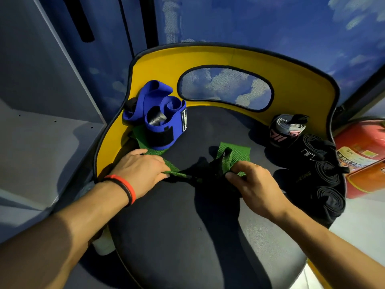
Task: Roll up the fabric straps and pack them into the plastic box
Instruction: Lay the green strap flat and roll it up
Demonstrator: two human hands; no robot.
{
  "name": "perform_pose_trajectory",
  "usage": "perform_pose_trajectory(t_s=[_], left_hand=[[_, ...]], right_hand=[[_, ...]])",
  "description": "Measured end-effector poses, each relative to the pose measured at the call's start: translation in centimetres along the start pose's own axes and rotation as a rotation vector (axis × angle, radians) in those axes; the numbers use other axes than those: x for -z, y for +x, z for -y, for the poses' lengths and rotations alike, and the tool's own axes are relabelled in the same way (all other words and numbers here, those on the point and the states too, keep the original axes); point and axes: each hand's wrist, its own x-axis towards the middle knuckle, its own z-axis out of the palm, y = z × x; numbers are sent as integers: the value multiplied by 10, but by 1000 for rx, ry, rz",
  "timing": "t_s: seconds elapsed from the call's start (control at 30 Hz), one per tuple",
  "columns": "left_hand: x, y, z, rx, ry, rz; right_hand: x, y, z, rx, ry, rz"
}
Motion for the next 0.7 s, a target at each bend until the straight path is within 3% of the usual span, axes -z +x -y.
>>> perform_pose_trajectory(t_s=[0.17, 0.53, 0.7], left_hand=[[1, -3, 3, 15, -30, -70], [6, -6, 5, 85, -69, -52], [11, -11, 54, 280, 33, -14]], right_hand=[[5, -4, 3, -49, 61, 44], [10, -9, 8, -147, 238, 90], [53, -14, -16, -227, 435, -130]])
